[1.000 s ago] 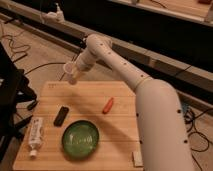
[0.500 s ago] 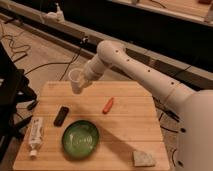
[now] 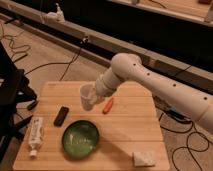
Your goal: Place the ceramic cup in the ceramic bowl
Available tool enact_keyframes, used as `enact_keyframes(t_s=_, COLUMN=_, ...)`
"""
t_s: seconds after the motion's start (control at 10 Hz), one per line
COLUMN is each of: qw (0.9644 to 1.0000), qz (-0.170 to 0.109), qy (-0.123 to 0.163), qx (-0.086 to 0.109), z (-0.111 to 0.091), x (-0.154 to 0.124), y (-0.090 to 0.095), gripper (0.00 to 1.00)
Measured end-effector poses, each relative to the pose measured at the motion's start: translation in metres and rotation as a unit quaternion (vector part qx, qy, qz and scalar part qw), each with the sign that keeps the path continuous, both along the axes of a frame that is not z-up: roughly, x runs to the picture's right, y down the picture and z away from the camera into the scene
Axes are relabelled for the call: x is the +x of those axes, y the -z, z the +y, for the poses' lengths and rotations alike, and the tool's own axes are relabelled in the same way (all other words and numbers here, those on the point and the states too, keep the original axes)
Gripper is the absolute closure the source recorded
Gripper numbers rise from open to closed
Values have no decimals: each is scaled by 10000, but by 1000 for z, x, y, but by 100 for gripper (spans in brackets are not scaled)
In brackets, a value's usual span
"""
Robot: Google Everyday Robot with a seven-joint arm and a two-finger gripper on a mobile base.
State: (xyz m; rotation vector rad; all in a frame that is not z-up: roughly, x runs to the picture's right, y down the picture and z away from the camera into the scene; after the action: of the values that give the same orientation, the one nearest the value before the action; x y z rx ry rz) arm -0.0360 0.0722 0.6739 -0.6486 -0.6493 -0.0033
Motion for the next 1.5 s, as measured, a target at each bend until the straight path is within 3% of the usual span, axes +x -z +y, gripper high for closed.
enact_keyframes(t_s=0.9, qw=10000, qz=-11, qy=15, qx=-25, z=2, x=-1, y=0, gripper=100)
enact_keyframes(t_s=1.3, qw=9978, qz=-465, qy=138, qx=444, z=9, x=-38, y=21, gripper=100)
enact_keyframes(t_s=1.5, qw=9968, qz=-606, qy=168, qx=490, z=26, x=-51, y=22, gripper=100)
